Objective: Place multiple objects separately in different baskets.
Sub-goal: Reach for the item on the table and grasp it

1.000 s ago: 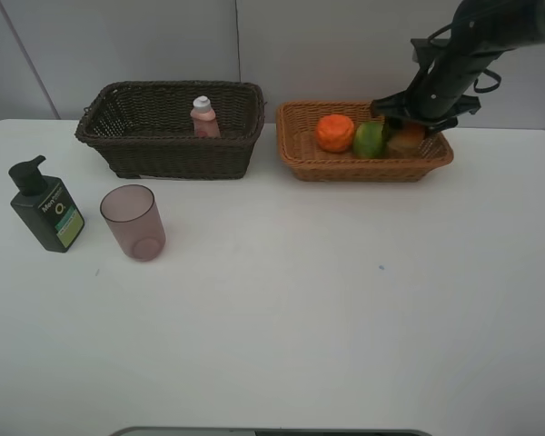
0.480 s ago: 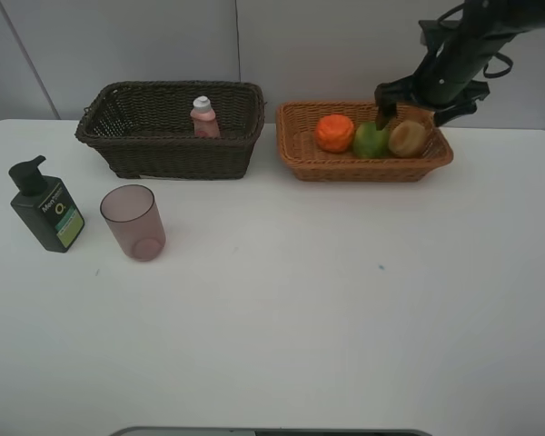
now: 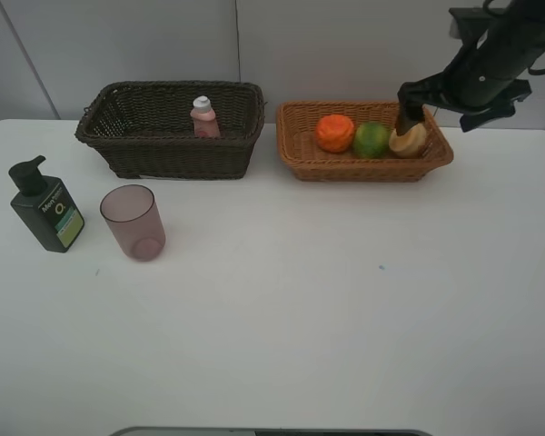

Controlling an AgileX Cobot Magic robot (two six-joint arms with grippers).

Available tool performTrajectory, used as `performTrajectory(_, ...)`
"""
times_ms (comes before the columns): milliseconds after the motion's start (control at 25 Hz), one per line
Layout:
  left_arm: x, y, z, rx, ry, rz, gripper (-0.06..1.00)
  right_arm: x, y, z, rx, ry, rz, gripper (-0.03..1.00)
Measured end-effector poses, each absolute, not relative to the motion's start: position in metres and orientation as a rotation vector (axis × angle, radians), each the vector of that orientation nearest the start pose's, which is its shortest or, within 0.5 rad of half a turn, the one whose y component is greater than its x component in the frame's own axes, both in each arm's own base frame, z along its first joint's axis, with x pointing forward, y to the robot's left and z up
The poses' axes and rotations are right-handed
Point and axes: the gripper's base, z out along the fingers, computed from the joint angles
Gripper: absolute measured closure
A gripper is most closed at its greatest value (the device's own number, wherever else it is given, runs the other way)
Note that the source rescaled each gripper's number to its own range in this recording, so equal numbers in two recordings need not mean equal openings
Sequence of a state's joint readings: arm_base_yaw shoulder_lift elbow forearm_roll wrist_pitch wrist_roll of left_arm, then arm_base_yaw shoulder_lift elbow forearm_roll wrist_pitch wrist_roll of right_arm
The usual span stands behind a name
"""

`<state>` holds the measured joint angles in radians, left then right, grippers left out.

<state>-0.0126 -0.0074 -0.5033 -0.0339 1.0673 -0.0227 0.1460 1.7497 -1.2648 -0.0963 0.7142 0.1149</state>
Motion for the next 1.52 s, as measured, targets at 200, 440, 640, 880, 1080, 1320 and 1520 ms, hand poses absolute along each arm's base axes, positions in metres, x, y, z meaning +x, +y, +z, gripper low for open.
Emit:
performTrajectory(200, -0.007, -0.003, 0.278, -0.008, 2.04, -0.063, 0.06, 0.332, 0.042, 0.253, -0.114, 2.66, -0.025, -0.03)
performTrajectory(440, -0.007, -0.003, 0.278, -0.008, 2.04, -0.063, 0.06, 0.284, 0.035, 0.285, -0.104, 2.619, -0.023, -0.03)
performTrajectory(640, -0.007, -0.003, 0.278, -0.008, 2.04, -0.063, 0.06, 0.226, 0.026, 0.323, -0.123, 2.512, -0.023, -0.03)
performTrajectory(880, -0.007, -0.003, 0.278, -0.008, 2.04, -0.063, 0.06, 0.149, 0.015, 0.352, -0.144, 2.298, -0.018, -0.03)
performTrajectory(1080, -0.007, -0.003, 0.278, -0.008, 2.04, -0.063, 0.06, 0.083, 0.005, 0.346, -0.134, 2.184, -0.013, -0.03)
performTrajectory(1320, -0.007, -0.003, 0.278, -0.008, 2.04, -0.063, 0.06, 0.029, -0.002, 0.333, -0.112, 2.099, 0.021, -0.03)
performTrajectory(1520, -0.007, -0.003, 0.278, -0.008, 2.04, -0.063, 0.06, -0.001, -0.006, 0.328, -0.1, 2.045, 0.027, -0.03)
